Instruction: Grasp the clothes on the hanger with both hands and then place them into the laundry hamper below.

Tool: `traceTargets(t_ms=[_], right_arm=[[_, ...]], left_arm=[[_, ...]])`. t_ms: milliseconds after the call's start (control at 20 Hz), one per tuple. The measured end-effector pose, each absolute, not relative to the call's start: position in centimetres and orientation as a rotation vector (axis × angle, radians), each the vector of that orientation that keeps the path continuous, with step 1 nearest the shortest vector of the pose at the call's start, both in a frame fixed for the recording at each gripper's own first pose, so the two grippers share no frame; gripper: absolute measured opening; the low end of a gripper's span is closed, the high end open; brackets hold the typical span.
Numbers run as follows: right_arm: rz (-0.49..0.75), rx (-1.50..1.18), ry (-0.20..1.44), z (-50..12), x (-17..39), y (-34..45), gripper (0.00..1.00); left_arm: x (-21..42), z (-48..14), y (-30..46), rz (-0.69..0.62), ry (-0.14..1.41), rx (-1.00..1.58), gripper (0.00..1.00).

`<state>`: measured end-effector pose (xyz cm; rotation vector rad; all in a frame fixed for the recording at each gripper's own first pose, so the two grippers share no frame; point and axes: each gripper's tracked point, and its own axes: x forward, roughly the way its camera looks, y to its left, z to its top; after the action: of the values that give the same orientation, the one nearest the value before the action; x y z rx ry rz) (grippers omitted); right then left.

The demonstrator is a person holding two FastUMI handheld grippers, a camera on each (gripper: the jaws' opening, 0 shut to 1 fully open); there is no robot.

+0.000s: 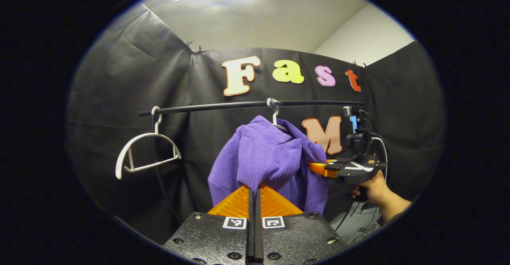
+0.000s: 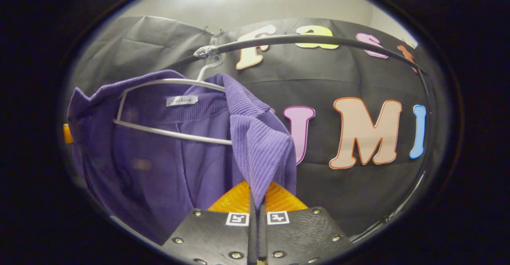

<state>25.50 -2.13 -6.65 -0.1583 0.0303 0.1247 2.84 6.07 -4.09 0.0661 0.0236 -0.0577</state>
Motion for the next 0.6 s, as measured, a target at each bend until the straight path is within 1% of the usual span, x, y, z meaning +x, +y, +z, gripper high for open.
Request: traceTargets(t_ms=[50,150,250,300,400,500,550,600], right_arm=[[0.098,-0.160,0.024,-6.1,25.5,-3.0,0.03],[0.039,-0.161,0.003,-5.1,25.5,-3.8,0.02],[-0.038,-0.245,-0.044,-3.8,25.9,-5.0,0.03],[-0.068,-0.285,-0.071,-3.1,26.2,-5.7,0.03],[-0.082,-0.322,-0.088,-2.4,26.8,-5.8,0.02],[-0.103,-0.318,-0.118,-1.1,27.3,-6.3,0.02],[-0.116,-0.310,-0.133,-0.5,27.6,-6.7,0.00],[-0.130,-0.308,-0.146,0.1,27.9,-7.0,0.03]], left_arm=[[2.8,-3.2,7.2,-0.047,0.002,0.077,0.00],[3.3,-1.3,10.2,0.019,-0.041,0.113,0.00],[3.9,0.2,12.6,0.084,-0.072,0.130,0.00],[4.1,0.9,13.0,0.097,-0.085,0.130,0.02],[4.5,2.3,14.1,0.127,-0.120,0.130,0.00],[5.3,3.0,15.1,0.159,-0.144,0.138,0.00],[5.8,3.2,15.2,0.168,-0.147,0.144,0.00],[6.2,3.3,15.5,0.179,-0.153,0.150,0.00]])
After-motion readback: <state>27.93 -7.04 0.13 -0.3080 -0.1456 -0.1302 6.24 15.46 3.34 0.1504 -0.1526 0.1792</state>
